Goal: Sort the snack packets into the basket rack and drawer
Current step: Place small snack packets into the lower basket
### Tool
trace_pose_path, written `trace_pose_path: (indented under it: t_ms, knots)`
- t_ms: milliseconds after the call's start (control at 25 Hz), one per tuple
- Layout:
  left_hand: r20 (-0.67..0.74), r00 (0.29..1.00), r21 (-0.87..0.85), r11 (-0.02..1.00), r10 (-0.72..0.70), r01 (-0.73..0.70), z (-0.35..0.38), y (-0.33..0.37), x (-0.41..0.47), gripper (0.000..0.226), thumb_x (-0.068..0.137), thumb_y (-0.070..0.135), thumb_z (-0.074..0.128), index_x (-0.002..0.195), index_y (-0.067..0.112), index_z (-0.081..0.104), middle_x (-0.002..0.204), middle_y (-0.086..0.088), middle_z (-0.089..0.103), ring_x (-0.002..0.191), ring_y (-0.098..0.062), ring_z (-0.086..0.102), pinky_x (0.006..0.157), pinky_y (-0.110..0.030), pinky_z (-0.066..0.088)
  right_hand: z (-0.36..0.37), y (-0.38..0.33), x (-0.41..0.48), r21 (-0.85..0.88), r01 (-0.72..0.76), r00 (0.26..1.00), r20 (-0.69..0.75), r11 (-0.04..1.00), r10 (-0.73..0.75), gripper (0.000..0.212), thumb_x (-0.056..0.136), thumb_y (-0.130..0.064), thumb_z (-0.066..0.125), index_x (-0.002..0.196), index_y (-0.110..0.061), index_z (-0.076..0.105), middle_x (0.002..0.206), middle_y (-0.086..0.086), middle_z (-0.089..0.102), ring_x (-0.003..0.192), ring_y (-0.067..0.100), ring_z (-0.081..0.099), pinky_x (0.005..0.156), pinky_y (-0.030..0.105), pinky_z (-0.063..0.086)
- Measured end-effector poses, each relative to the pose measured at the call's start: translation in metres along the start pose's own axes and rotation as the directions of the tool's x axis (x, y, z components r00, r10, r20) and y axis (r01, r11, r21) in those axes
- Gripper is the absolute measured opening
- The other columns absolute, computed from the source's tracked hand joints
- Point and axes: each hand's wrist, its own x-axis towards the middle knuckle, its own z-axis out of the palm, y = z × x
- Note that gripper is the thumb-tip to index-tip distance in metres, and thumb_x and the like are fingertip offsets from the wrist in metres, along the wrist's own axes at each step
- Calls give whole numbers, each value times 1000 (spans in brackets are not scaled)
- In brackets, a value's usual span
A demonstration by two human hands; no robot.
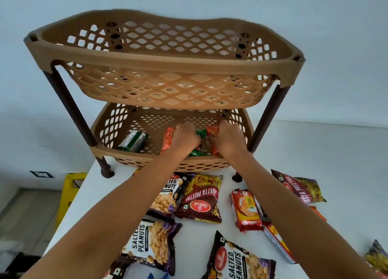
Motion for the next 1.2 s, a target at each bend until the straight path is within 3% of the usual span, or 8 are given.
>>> trace_pose_path:
  t_ms: [200, 360, 520, 600, 760, 920, 1080, 1200]
  knots:
    - [51, 999, 161, 987, 7, -15, 6, -1, 6, 23, 87, 15, 62, 107, 3, 59, 106, -14, 64, 93, -27, 62, 75, -34, 52, 12, 0, 15, -118, -8, 980, 196, 993, 31, 22, 90, -11, 53, 109, -2, 60, 106, 17, 63, 95, 32, 62, 78, 38, 54]
    - [-62, 995, 167, 984, 78, -67, -11, -10, 1, 43, 83, 42, 66, 102, 5, 53, 94, -6, 58, 85, -22, 58, 75, -35, 51, 12, 1, 10, -186, 13, 980, 196, 982, 24, 24, 91, -11, 50, 111, -2, 59, 107, 16, 62, 96, 31, 62, 71, 34, 48]
    - [-249, 967, 271, 955, -48, 117, -49, -50, 8, 33, 85, 24, 67, 111, 7, 55, 106, -10, 58, 98, -25, 58, 79, -36, 49, 9, -8, 7, -260, 45, 997, 69, 965, -28, 30, 90, -18, 58, 117, -4, 57, 118, 16, 54, 111, 33, 52, 82, 36, 49]
    - [-276, 950, 287, 931, -147, 228, -63, -76, 11, 33, 85, 18, 65, 114, 6, 57, 116, -13, 59, 107, -29, 57, 83, -39, 48, 9, -16, 8, -160, 98, 994, 58, 982, -90, 32, 91, -26, 60, 112, -4, 58, 118, 16, 54, 110, 31, 53, 82, 38, 50]
    - [-112, 957, 277, 916, -269, 290, -71, -107, 15, 48, 82, 29, 70, 120, 3, 55, 116, -16, 60, 107, -31, 58, 79, -38, 47, 13, -36, 11, -38, 118, 975, 193, 992, -109, 42, 90, -41, 58, 103, -1, 57, 101, 15, 61, 96, 28, 61, 66, 32, 41]
    - [-99, 942, 308, 891, -320, 335, -68, -105, 17, 75, 74, 40, 76, 132, 4, 42, 127, -16, 54, 117, -33, 53, 89, -42, 46, 21, -37, 20, 0, 63, 926, 373, 998, -59, 50, 87, -44, 60, 113, -2, 53, 121, 17, 59, 107, 30, 60, 81, 34, 48]
    - [-1, 904, 267, 871, -428, 413, -61, -103, 25, 119, 67, 54, 76, 149, 7, 4, 147, -24, 29, 134, -40, 34, 105, -49, 36, 20, -34, 20, 25, 56, 921, 384, 998, -61, 47, 92, -34, 56, 122, 1, 48, 127, 19, 53, 116, 31, 52, 89, 36, 45]
    - [117, 911, 175, 911, -395, 373, -59, -108, 32, 103, 78, 66, 55, 151, 7, 12, 156, -18, 18, 141, -38, 23, 111, -48, 27, 20, -33, 19, 39, 54, 925, 374, 998, -65, 43, 93, -30, 55, 122, 1, 48, 126, 20, 53, 114, 31, 54, 84, 34, 43]
